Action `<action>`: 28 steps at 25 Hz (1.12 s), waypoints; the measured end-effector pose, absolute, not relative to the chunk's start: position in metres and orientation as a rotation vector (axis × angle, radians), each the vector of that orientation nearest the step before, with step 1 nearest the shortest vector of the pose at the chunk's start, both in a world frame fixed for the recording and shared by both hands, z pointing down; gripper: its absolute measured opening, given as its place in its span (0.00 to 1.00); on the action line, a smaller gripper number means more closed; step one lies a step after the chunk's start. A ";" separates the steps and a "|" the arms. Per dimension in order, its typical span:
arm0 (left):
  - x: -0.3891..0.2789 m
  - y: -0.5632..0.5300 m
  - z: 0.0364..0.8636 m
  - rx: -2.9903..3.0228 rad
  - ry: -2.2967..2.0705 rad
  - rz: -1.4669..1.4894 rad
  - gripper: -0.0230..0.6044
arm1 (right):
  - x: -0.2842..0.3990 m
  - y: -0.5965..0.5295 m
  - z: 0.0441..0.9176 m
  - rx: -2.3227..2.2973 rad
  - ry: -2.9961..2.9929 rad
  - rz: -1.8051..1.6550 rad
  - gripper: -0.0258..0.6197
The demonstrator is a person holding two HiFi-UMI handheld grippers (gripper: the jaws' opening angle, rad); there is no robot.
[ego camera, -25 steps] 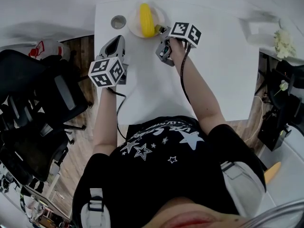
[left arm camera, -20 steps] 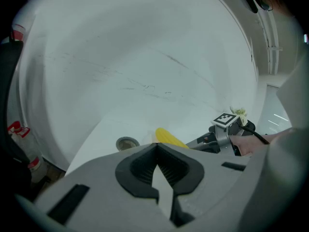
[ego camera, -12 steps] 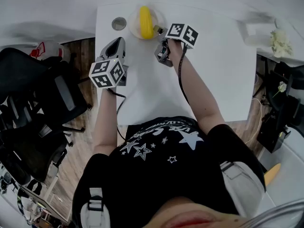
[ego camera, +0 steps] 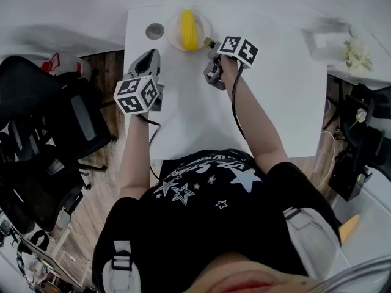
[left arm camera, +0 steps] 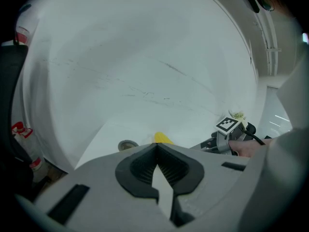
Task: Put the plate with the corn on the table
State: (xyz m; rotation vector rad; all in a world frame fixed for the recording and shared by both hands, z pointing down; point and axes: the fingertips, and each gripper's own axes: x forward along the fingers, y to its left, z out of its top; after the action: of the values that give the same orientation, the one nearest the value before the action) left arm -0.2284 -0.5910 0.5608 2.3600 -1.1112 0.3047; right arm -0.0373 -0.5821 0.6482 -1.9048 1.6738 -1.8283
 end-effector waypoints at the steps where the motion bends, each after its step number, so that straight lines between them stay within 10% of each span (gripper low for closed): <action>1: -0.230 -0.588 0.558 2.360 -1.117 0.300 0.05 | -0.036 -0.579 0.646 -1.909 1.678 -1.820 0.24; 28: -0.232 -0.456 0.470 2.356 -1.319 0.162 0.05 | -0.044 -0.490 0.498 -1.782 2.385 -1.265 0.05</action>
State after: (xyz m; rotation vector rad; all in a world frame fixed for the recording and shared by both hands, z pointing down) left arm -0.2315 -0.4564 0.4702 2.3562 -1.3191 0.1620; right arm -0.0443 -0.4900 0.4976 -1.7824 2.3846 -1.2653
